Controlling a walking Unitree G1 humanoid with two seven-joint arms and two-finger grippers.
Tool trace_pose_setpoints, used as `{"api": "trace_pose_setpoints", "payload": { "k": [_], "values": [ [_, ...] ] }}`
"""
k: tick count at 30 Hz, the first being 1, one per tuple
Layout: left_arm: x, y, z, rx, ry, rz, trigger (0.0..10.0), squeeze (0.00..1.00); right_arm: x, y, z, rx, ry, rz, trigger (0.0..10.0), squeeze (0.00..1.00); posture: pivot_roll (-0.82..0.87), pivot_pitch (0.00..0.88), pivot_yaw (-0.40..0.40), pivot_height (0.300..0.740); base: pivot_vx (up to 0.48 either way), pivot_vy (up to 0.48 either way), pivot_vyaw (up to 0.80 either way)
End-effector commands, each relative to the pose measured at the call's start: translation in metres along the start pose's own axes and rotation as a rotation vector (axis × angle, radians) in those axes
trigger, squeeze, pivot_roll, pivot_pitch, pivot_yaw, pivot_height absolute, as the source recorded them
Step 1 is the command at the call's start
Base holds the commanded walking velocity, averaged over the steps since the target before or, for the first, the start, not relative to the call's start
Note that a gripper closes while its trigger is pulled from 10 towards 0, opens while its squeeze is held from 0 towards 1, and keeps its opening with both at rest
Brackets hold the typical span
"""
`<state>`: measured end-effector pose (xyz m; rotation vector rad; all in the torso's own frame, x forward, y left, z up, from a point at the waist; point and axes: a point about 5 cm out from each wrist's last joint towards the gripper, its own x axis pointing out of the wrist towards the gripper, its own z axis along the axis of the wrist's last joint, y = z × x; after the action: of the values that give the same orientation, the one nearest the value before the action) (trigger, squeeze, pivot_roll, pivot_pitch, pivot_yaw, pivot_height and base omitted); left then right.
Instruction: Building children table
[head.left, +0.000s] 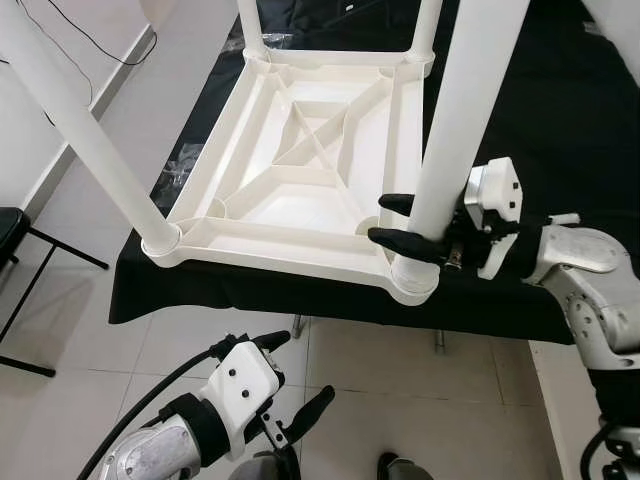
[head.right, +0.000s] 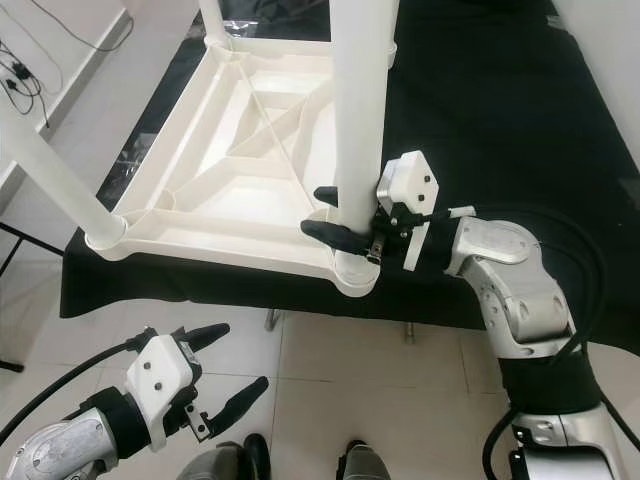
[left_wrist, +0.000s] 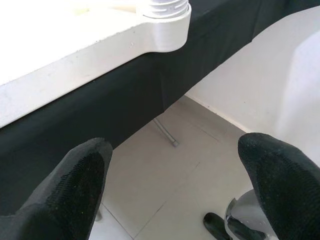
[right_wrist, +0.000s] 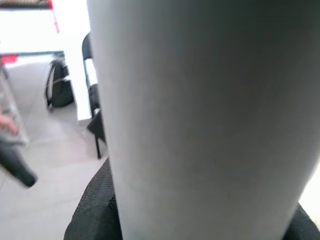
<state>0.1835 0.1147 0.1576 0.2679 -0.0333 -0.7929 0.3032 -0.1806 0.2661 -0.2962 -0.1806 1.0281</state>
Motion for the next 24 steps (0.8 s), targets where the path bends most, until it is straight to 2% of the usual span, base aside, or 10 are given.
{"api": "trace_pose_setpoints", "payload": {
  "k": [1,5,7,11,19,20,21,22,23,24],
  "values": [
    [-0.002,-0.003,-0.001,-0.002,0.004,-0.007,10.0,0.00,-0.006,-0.007,-0.021,0.075,0.077,-0.104,10.0,0.00,0.02,0.303,0.059,0.740,0.000,0.000,0.00],
    [-0.002,-0.003,-0.001,-0.001,0.004,-0.006,10.0,0.00,-0.006,-0.012,-0.022,0.091,0.072,-0.159,10.0,0.00,0.02,0.304,0.058,0.740,0.000,0.000,0.00],
    [-0.003,-0.003,-0.001,-0.001,0.006,-0.004,10.0,0.00,-0.007,-0.020,-0.025,0.098,0.076,-0.257,10.0,0.00,0.02,0.304,0.059,0.740,0.000,0.000,0.00],
    [-0.003,-0.003,-0.002,-0.001,0.006,-0.005,10.0,0.00,-0.009,-0.024,-0.026,0.088,0.078,-0.311,10.0,0.00,0.02,0.301,0.060,0.740,0.000,0.000,0.00],
    [-0.003,-0.002,-0.002,0.000,0.008,-0.008,10.0,0.00,-0.006,-0.024,-0.030,0.051,0.145,-0.420,10.0,0.00,0.02,0.302,0.061,0.740,0.000,0.000,0.00],
    [-0.004,-0.002,-0.002,0.001,0.009,-0.008,10.0,0.00,-0.003,-0.023,-0.035,0.034,0.199,-0.523,10.0,0.00,0.02,0.304,0.056,0.740,0.000,0.000,0.00],
    [-0.004,-0.002,-0.002,0.001,0.009,-0.008,10.0,0.00,-0.003,-0.023,-0.035,0.034,0.199,-0.523,10.0,0.00,0.02,0.304,0.056,0.740,0.000,0.000,0.00],
    [-0.004,-0.002,-0.003,0.001,0.010,-0.007,10.0,0.00,-0.006,-0.022,-0.043,0.042,0.279,-0.749,10.0,0.00,0.01,0.305,0.055,0.740,0.000,0.000,0.00],
    [-0.004,-0.001,-0.002,0.000,0.010,-0.006,10.0,0.00,-0.005,-0.009,-0.050,0.066,0.318,-0.890,10.0,0.00,0.01,0.307,0.056,0.740,0.000,0.000,0.00],
    [-0.004,-0.001,-0.002,0.000,0.010,-0.006,10.0,0.00,-0.005,-0.009,-0.050,0.066,0.318,-0.890,10.0,0.00,0.01,0.307,0.056,0.740,0.000,0.000,0.00]
  ]
}}
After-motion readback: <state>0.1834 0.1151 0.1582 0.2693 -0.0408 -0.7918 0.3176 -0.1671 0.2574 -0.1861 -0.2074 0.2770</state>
